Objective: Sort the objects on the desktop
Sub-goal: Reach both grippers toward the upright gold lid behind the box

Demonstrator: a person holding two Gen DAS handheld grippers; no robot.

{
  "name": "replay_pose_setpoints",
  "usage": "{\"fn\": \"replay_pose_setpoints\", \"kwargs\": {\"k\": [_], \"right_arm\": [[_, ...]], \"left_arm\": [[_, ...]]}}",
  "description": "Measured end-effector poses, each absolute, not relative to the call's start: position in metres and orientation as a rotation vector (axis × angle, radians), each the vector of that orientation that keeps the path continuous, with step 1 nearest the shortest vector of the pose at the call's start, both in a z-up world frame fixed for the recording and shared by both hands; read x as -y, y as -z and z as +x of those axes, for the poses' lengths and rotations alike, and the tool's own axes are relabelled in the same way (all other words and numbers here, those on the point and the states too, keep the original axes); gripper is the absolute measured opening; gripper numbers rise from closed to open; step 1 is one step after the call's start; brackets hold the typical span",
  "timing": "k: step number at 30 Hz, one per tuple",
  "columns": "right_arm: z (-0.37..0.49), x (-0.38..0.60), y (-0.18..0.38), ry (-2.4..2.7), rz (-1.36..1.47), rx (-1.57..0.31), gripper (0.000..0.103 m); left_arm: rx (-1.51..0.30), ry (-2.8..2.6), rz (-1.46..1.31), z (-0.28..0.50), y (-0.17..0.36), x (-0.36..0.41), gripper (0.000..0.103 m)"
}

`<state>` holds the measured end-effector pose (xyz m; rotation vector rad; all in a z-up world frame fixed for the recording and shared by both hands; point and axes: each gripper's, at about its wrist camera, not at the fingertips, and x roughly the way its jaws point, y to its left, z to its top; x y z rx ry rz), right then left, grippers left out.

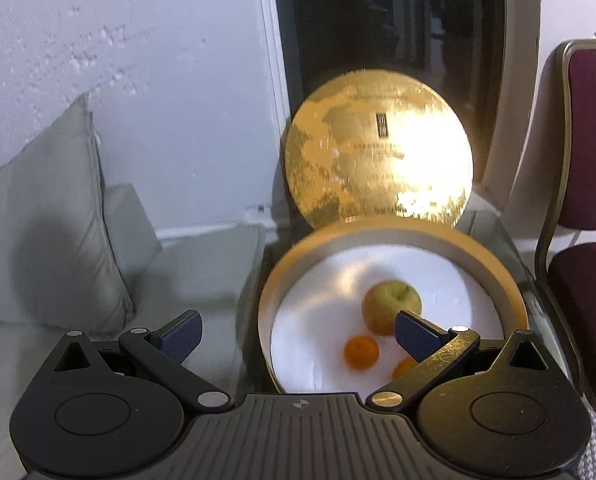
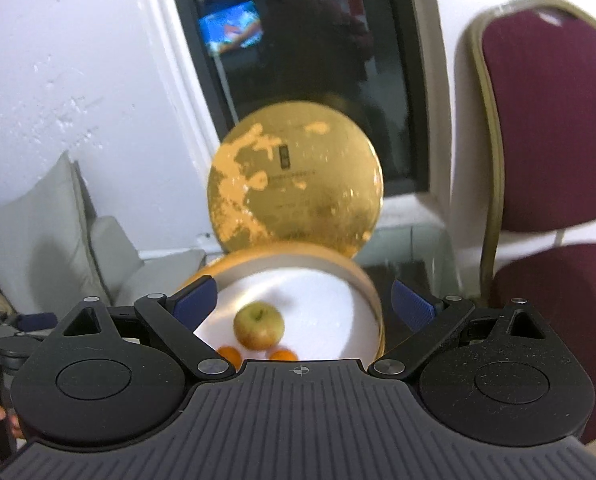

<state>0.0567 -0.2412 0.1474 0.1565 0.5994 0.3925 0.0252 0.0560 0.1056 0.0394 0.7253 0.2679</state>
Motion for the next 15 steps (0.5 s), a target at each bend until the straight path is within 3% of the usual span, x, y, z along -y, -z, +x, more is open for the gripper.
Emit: {"fn": "replay_pose_setpoints", "kwargs": {"k": [15], "right_arm": [[0.102,0.225,-0.162,-0.377,0.108,-0.544,0.101]], "left_arm": [[-0.776,-0.359,0.101,0.069,-0.088,-0.107,0.102]]}}
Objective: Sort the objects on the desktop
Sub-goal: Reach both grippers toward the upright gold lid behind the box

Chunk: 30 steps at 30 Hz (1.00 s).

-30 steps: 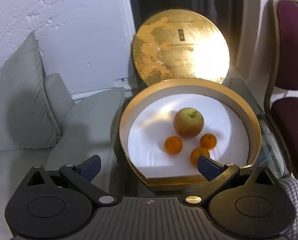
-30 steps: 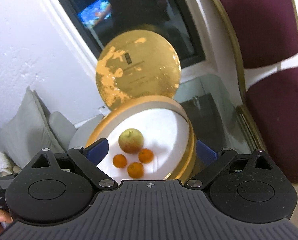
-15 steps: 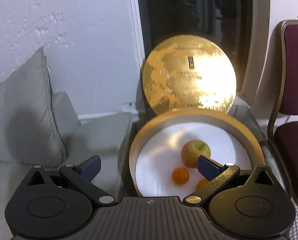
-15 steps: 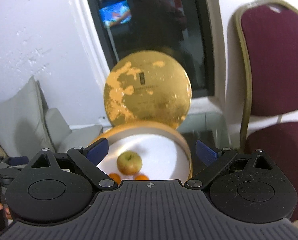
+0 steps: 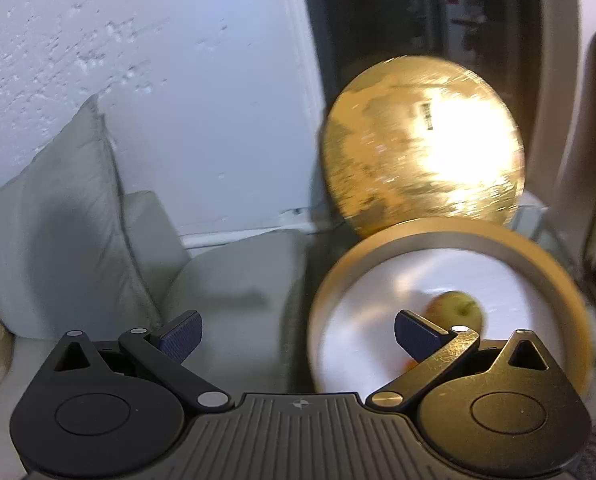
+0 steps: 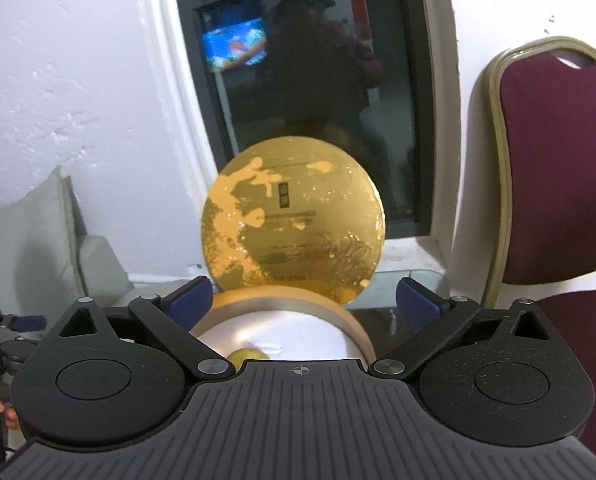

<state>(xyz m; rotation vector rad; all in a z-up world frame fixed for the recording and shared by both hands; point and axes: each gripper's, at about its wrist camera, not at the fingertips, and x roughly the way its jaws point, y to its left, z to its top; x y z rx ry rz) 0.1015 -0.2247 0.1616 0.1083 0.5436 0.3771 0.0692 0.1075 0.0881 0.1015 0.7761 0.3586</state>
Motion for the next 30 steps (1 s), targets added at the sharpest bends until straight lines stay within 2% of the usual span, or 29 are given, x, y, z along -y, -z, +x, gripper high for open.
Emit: {"fn": "replay_pose_setpoints", "kwargs": {"k": [10,17,22,26,30], "right_arm": [[0.167,0.204,-0.143,-0.355,0.088,-0.56,0.102],[0.232,0.194,-0.142,-0.291,0.114,-0.502,0.102],[0.289,0.207,-0.124,-0.172,0.244,-0.377,0.102],[0.339,0.213,-0.092,-0.163,0.346,-0.365,0.102],[0.379,0.205,-0.053,-0.2,0.323,-0.388,0.102]], "left_arm": [[-0.851,-0.428,0.211,0.123,-0.072,-0.136,0.102],[-0.797,-0.412,0.193,0.198,-0.088,-0.15,0.102],[-0.74,-0.378,0.044,0.257,-0.071,-0.163,0.102],[-0.663,-0.29,-0.091,0.289,-0.044,-0.174,0.102],[-0.583,-0.216,-0.206,0.308,-0.013,-0.189,0.102]]}}
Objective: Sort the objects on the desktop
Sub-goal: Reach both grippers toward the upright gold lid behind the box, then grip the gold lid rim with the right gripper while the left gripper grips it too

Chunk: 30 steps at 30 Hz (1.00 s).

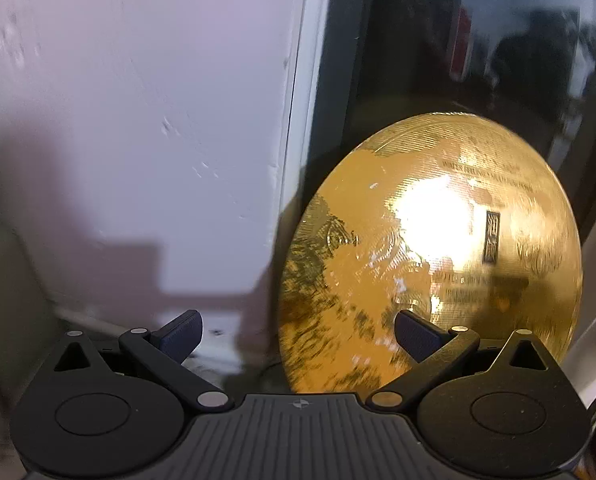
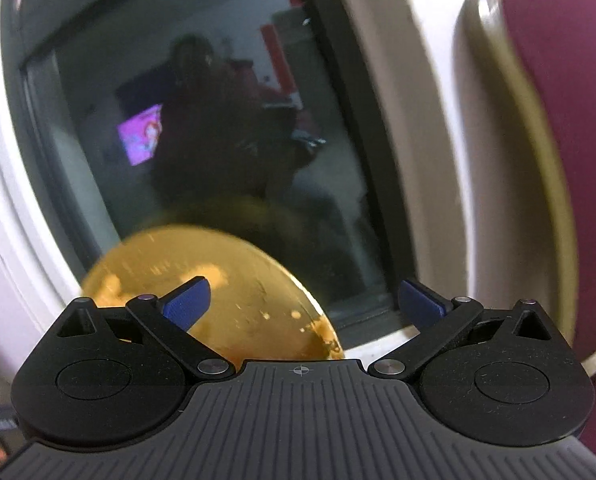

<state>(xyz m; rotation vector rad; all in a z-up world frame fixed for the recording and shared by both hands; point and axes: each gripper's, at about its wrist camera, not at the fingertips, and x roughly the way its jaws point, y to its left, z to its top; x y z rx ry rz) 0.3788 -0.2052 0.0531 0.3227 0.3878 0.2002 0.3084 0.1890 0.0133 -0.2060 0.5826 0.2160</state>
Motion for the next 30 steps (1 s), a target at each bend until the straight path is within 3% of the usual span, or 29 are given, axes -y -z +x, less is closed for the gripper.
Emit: {"fn": "replay_pose_setpoints", "kwargs": {"k": [8,21,26,30], "right_arm": [[0.431,0.188,0.007,-0.26,0.26,-0.413,0.102],[0.468,0.165,0.036,-0.414,0.264,-0.434,0.103],[0.469,0.163,0.032,-0.389,0.291,-0.465,0.103],[0.453,0.165,0.008,-0.384,0.289,-0.396,0.094]], "left_arm": [[-0.551,-0.164,-0.299,0.325,0.029,-0.203,0.102],[-0.503,-0.079,-0.292,0.34,0.048,-0.186,0.103],[-0.491,-0.113,-0.255,0.333,0.038,-0.175,0.101],[-0.38,-0.115,-0.232,0.307,0.007,-0.17,0.1]]}}
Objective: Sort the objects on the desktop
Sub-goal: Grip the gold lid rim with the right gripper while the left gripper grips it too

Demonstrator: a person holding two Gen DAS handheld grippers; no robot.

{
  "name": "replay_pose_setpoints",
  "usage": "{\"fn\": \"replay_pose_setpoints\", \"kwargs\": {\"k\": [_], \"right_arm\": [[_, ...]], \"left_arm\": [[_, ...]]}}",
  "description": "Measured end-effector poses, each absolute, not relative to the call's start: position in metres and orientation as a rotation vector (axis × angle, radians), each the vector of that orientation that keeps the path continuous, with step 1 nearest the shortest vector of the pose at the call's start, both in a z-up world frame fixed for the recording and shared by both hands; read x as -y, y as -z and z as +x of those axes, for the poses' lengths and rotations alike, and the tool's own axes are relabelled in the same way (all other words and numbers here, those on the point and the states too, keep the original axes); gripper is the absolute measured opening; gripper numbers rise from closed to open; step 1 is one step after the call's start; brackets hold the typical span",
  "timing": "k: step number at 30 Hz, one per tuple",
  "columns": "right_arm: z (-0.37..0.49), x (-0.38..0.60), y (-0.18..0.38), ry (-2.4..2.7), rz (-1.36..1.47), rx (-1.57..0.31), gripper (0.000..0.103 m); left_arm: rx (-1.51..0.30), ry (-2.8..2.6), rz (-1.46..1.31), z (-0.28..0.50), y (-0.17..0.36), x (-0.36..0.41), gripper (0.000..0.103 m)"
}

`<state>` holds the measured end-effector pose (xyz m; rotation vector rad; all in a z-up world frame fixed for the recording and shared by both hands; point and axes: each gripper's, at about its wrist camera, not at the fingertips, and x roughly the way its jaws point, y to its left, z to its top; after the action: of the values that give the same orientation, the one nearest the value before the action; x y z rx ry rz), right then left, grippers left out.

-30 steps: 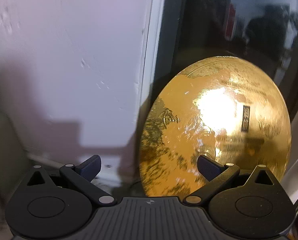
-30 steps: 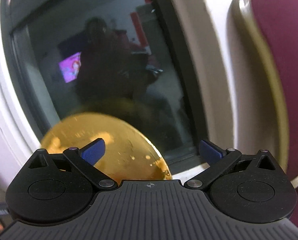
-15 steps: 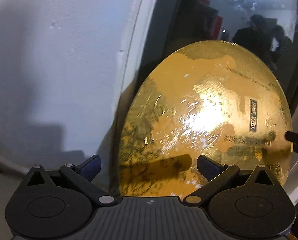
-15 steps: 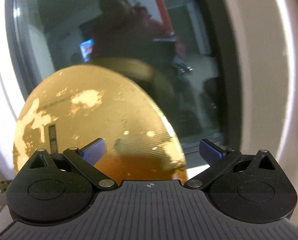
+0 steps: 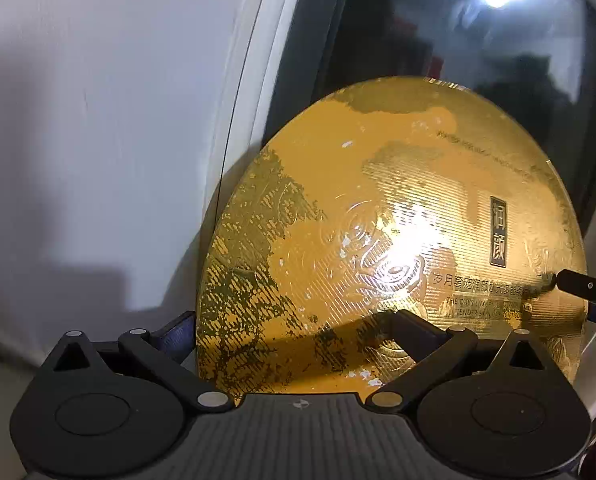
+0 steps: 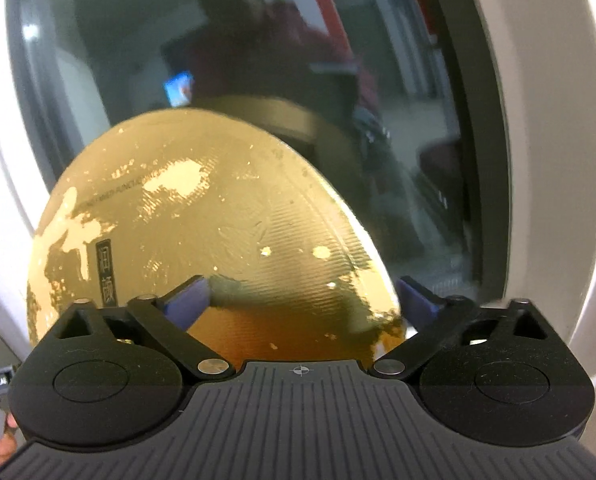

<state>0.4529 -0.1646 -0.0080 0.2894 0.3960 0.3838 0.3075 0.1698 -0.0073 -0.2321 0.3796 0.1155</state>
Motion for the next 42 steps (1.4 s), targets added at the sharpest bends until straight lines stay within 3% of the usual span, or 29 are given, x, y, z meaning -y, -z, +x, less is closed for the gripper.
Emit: {"fn": "replay_pose_setpoints", "kwargs": {"k": [8,16,24,30,42], "right_arm": [[0.373,0.184,-0.086,-0.387,0.248,-0.201,0.094],[0.254,0.216,-0.158,-0.391,0.2,-0.249,0.094],[0.128,0.242,-0.174,-0.406,0.176,-0.314,0.094],[0.055,0.254,-0.167,-0.373,0.156,-0.343,0.094],[-0.015,0.3,-0.134,-0.242,0.18,-0.518,0.094]], "left_arm": [[-0.222,-0.063,-0.21,0.228,-0.081,-0.147,0.1],[-0.265,-0.025,-0.23,0.107,-0.137,-0.123,0.1],[-0.34,-0.052,-0.312,-0.008,-0.116,-0.106,0.1],[-0.443,-0.051,-0.393,-0.051,-0.094,-0.09,0.1],[-0.672,0.021,-0.412,-0.04,-0.068,-0.042,0.1]]}}
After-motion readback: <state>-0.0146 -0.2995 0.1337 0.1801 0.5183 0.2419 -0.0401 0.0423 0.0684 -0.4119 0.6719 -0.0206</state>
